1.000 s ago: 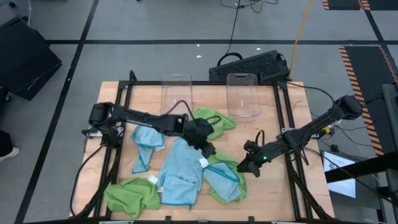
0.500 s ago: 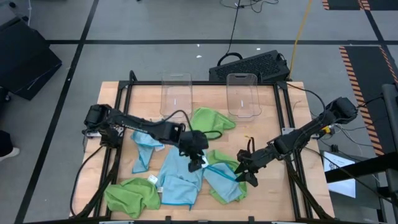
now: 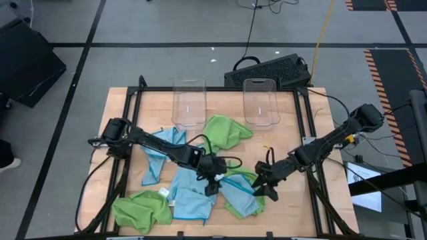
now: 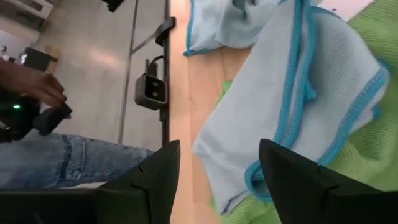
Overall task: Fold microfiber towels
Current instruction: Fold the right blue microfiber towel
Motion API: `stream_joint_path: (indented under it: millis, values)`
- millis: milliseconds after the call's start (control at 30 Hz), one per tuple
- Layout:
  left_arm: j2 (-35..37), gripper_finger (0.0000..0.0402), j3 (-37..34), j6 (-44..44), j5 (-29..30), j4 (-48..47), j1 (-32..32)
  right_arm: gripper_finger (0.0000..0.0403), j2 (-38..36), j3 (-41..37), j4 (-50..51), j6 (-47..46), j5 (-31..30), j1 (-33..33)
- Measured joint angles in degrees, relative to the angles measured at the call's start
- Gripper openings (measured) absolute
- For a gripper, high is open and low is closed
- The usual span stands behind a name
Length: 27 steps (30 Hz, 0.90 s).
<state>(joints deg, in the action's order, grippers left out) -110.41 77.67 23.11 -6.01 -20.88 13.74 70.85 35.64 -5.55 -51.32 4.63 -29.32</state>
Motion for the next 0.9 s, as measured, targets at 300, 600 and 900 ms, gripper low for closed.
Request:
stream_joint_path:
  millis: [300, 600, 900]
  values:
    - [-2.08, 0.0205, 0.07, -6.66, -0.37, 2.92, -0.33, 0.0210, 0.02, 0.00, 0.16, 4.51, -0.07, -0.05]
    - [-3.13, 0.0188, 0.07, -13.71, -1.01, 4.59, -0.31, 0.0210, -0.09, -0.02, 0.16, 4.35, -0.05, -0.05]
    - [-3.26, 0.0083, 0.07, -18.69, -1.45, 5.65, 0.38, 0.0210, -0.09, -0.02, 0.30, 7.68, -0.16, -0.05]
